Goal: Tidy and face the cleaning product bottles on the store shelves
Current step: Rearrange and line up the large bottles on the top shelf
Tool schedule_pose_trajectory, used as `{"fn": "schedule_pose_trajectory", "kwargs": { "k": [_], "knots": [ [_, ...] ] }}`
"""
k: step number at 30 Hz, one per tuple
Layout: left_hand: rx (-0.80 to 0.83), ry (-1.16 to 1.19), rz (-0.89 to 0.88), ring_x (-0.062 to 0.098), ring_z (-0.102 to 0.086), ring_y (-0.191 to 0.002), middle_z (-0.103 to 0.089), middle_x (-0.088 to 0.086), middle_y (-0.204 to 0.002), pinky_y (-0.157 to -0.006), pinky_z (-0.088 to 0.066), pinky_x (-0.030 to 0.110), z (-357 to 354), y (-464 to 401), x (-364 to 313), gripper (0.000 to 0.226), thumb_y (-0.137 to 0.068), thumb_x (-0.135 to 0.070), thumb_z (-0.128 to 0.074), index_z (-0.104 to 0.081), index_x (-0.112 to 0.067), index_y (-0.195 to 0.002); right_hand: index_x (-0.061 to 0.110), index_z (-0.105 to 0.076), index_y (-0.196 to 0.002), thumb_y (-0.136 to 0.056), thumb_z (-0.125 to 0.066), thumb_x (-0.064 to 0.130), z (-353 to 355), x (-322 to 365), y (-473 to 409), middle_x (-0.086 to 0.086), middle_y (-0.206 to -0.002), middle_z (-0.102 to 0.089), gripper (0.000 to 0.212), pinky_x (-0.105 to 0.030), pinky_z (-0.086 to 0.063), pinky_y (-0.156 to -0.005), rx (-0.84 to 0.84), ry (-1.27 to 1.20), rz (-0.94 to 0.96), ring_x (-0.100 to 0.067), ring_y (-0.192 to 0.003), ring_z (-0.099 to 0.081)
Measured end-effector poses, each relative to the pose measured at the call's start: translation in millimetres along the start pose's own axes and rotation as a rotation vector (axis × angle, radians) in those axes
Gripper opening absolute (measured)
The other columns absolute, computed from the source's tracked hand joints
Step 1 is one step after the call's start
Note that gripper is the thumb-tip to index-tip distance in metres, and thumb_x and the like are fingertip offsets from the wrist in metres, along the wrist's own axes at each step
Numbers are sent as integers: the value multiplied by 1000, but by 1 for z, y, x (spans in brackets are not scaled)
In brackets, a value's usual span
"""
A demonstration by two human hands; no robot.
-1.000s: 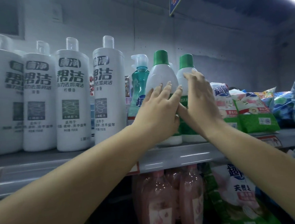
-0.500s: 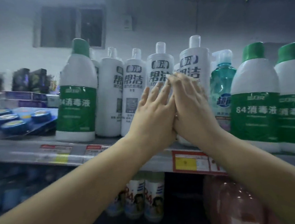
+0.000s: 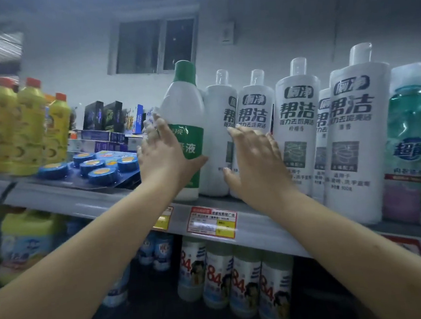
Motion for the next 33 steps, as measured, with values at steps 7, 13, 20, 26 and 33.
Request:
{"fn": "schedule_pose_trajectory", "kwargs": {
  "k": [7,13,20,26,33],
  "knots": [
    [-57,247,168,36,-27,-135,-20,18,-150,-107,-34,50,-12,-12,2,124,-64,-53,-75,6,-9,-147,13,-20,-144,-89,-54,30,9,-16,5,-5,-150,-27,67,-46,-4,-119,14,19,-29,-22,-141,-20],
    [-158,340,126,37,-35,-127,-32,19,-139,-105,-36,52,-9,-9,-7,114,-62,-40,-81,-9,-7,-144,12,-20,-143,-90,-52,29,28,-34,8,-7,-148,-29,65,-40,-16,-117,-17,15,-66,-23,-138,-24],
    [-184,517,-115,23,-40,-116,-39,8,-128,-100,-42,47,-2,17,-61,108,-56,-45,-78,-18,-13,-140,14,-24,-144,-94,-42,43,44,-42,3,-3,-148,-34,61,-35,-27,-112,-52,-279,-147,-18,-137,-30],
    [-118,658,-311,13,-43,-106,-39,-5,-115,-92,-45,33,8,50,-126,96,-55,-30,-78,-26,-21,-136,14,-58,-117,-67,-75,38,68,-55,9,-4,-105,-70,58,-41,-56,-85,-124,-996,-315,-18,-96,-68],
    [156,791,-510,10,-49,-107,-46,-6,-118,-85,-50,29,0,70,-180,89,-54,-35,-81,-31,-24,-127,17,-67,-101,-69,-74,19,112,-90,43,-4,-93,-74,34,-44,-56,-84,-347,-976,-427,-18,-89,-71]
  ]
}}
Point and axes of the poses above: each hand's wrist, its own y-axis away from the middle knuckle, its own z-axis out of the back of the hand, x = y × z, the point moved 4 cm from there along -y, towards the middle knuckle
